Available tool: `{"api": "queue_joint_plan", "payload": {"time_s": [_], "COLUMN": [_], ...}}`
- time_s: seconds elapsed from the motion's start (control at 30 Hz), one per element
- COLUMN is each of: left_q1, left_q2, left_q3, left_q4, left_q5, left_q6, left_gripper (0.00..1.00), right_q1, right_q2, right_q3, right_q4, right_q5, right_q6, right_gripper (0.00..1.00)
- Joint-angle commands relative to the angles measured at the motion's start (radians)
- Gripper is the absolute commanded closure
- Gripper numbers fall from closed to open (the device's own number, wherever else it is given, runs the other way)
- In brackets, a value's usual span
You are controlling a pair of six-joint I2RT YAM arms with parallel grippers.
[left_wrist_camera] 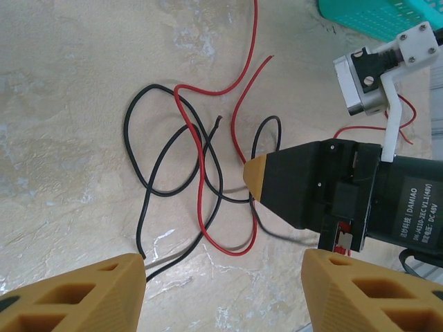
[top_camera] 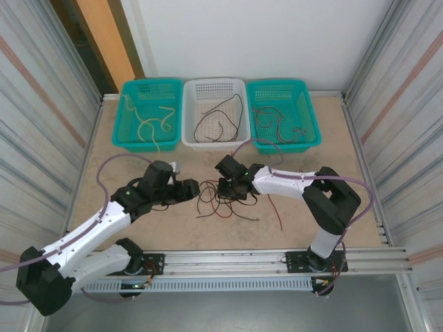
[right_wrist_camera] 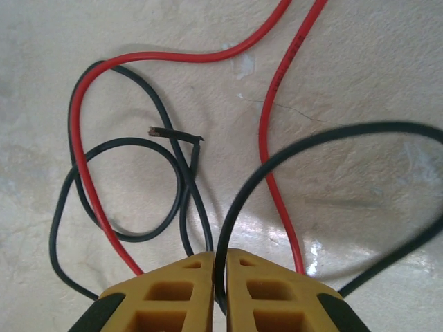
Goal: Untangle the cables
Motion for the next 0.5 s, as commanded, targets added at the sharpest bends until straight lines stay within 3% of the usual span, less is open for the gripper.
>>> {"api": "queue_joint_plan", "payload": {"time_s": [0.0,0.17,0.23,0.3,0.37,0.47], "left_q1": [-0.006,-0.006,-0.006,-0.006,-0.007,-0.007], "left_q2": [-0.039,-0.028,-0.024,-0.022,-0.023,-0.023], "left_q3": [-0.001,0.018,0.026,0.032,0.034,0.038], "left_q4": [-0.033,-0.021,-0.019,-0.019,-0.017,-0.008], "left_q5": [-0.024,-0.020,-0.017,-0.016,-0.013,0.003], "left_q6": [0.007,0.009,0.012,0.016,0.018,0.024], "left_gripper": [0.37,0.37,0.38,0.38,0.37,0.32], "right_q1": [-0.002,0.001,0.004,0.004,0.010,0.030], "right_q2": [0.005,0.017,0.021,0.014,-0.013,-0.080], "right_q3": [0.018,0.021,0.018,0.016,0.018,0.034], "right_q4": [-0.036,-0.040,-0.040,-0.044,-0.050,-0.083], "right_q5": [0.026,0.026,0.028,0.032,0.048,0.103], "right_q6": [-0.003,-0.002,0.000,-0.002,-0.020,-0.063], "right_gripper": [0.89,0.76,0.76,0.91,1.00,1.00]}}
